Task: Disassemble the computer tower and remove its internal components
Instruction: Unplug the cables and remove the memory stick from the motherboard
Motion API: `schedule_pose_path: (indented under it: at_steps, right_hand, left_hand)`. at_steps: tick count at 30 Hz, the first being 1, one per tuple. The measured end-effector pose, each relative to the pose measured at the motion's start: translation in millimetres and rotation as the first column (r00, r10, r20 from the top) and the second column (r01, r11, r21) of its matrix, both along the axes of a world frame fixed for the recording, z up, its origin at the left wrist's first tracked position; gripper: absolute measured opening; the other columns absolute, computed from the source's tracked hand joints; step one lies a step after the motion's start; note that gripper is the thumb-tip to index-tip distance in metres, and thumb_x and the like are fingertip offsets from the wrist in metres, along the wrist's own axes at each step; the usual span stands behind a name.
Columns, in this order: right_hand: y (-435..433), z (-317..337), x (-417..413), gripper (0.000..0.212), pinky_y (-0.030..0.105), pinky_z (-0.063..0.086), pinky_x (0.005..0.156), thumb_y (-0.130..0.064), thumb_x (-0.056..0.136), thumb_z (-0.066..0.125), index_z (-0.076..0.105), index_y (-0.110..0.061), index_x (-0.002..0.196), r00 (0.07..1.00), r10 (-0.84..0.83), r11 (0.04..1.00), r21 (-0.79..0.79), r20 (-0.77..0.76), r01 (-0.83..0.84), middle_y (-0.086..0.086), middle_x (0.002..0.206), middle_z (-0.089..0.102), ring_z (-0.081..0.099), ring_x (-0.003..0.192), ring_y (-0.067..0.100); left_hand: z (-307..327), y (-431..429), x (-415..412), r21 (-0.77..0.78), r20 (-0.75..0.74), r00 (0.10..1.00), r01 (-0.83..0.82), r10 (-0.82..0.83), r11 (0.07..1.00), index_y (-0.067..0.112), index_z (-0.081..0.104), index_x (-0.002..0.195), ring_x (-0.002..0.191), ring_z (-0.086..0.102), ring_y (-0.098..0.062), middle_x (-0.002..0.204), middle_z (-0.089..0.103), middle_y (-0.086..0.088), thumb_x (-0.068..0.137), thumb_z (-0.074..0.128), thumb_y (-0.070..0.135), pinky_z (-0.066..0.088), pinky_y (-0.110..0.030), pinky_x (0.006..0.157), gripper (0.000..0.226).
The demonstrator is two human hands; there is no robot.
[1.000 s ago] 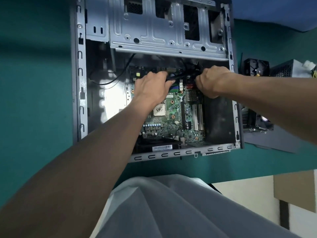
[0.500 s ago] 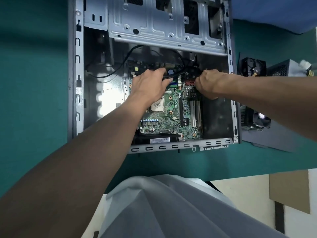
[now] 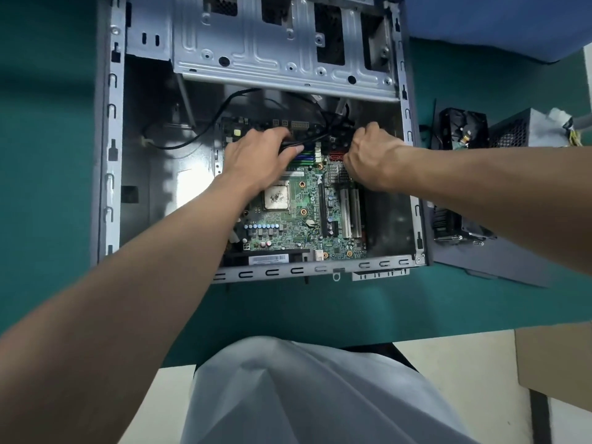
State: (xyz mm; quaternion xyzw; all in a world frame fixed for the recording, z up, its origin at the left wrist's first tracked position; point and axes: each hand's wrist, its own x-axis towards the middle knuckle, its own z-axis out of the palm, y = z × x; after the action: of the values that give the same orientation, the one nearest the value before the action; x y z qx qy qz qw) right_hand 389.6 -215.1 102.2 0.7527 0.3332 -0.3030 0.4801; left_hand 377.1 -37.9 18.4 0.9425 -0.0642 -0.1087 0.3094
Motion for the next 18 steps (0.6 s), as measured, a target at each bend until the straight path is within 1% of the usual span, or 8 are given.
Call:
schedule_pose_path:
  at_steps: [3,5,6,8,10,13,16,18]
  right_hand:
    - [1.8,-1.2,2.2,0.027,0.031,0.043,0.064,-0.009,0.101,0.034,0.047,0.000,0.122,1.000,0.008,0.999,0.034,-0.022,-0.007,0.015,0.085,0.041,0.036,0.061,0.019]
    - [1.8,-0.7,3.5,0.030,0.033,0.048,0.067,-0.006,0.101,0.032,0.046,0.003,0.125,0.999,-0.009,0.998,0.061,-0.038,0.011,0.018,0.094,0.045,0.042,0.070,0.023]
    - [1.3,0.4,2.4,0.030,0.035,0.049,0.070,-0.005,0.101,0.031,0.045,0.004,0.126,0.999,-0.003,0.998,0.069,-0.049,0.006,0.020,0.099,0.047,0.042,0.075,0.024]
    - [-0.7,1.4,-2.1,0.029,0.036,0.046,0.072,-0.003,0.100,0.031,0.043,0.005,0.125,0.999,0.023,0.998,0.061,-0.044,-0.020,0.024,0.108,0.051,0.037,0.080,0.027]
    - [-1.4,4.4,-5.6,0.029,0.036,0.044,0.072,-0.003,0.100,0.032,0.043,0.006,0.125,0.997,0.062,0.998,0.012,-0.039,-0.061,0.026,0.110,0.051,0.038,0.080,0.028]
    - [0.1,2.6,-2.6,0.030,0.035,0.048,0.072,-0.005,0.100,0.032,0.045,0.004,0.126,0.997,0.071,0.997,0.032,-0.011,-0.071,0.024,0.112,0.053,0.047,0.084,0.028]
    - [1.4,-4.8,1.3,0.035,0.036,0.051,0.069,-0.005,0.100,0.029,0.050,0.000,0.126,1.000,0.005,0.995,0.101,0.010,-0.006,0.020,0.114,0.054,0.056,0.090,0.029]
    - [0.2,-6.1,0.6,0.033,0.036,0.050,0.069,-0.005,0.100,0.029,0.050,0.001,0.126,0.999,-0.044,0.992,0.118,0.011,0.043,0.021,0.113,0.053,0.056,0.089,0.030]
  left_hand:
    - [0.2,0.3,0.9,0.014,0.000,1.000,0.002,-0.002,1.000,0.027,0.060,0.116,0.104,0.059,-0.030,0.105,0.069,-0.004,0.096,0.043,0.056,0.036,-0.040,0.078,0.039]
    - [-0.4,1.2,1.7,0.021,-0.009,1.000,0.001,-0.001,1.000,0.028,0.060,0.117,0.104,0.059,-0.030,0.106,0.069,-0.005,0.095,0.043,0.057,0.034,-0.040,0.076,0.040]
    - [-0.9,1.5,1.8,0.025,-0.013,1.000,0.002,-0.002,1.000,0.029,0.060,0.117,0.105,0.059,-0.031,0.106,0.069,-0.005,0.095,0.042,0.058,0.034,-0.040,0.076,0.040]
    - [-1.2,2.1,2.4,0.027,-0.020,1.000,0.009,-0.008,1.000,0.029,0.059,0.117,0.105,0.058,-0.032,0.107,0.068,-0.006,0.094,0.042,0.059,0.034,-0.040,0.076,0.041]
    - [-0.4,2.3,2.4,0.024,-0.034,0.999,0.007,-0.007,1.000,0.030,0.060,0.118,0.106,0.058,-0.033,0.109,0.068,-0.006,0.093,0.042,0.061,0.037,-0.042,0.078,0.043]
    - [1.5,2.8,1.9,0.011,-0.046,0.999,0.003,-0.002,1.000,0.029,0.060,0.118,0.105,0.058,-0.032,0.108,0.068,-0.006,0.093,0.044,0.061,0.041,-0.044,0.082,0.043]
    - [4.3,2.5,1.9,-0.003,-0.064,0.998,-0.009,0.008,1.000,0.028,0.061,0.119,0.104,0.059,-0.031,0.108,0.069,-0.005,0.093,0.045,0.060,0.043,-0.045,0.087,0.044]
    - [5.0,2.5,2.0,-0.008,-0.069,0.998,-0.011,0.011,1.000,0.028,0.061,0.119,0.104,0.059,-0.030,0.108,0.069,-0.005,0.093,0.046,0.060,0.043,-0.046,0.088,0.044]
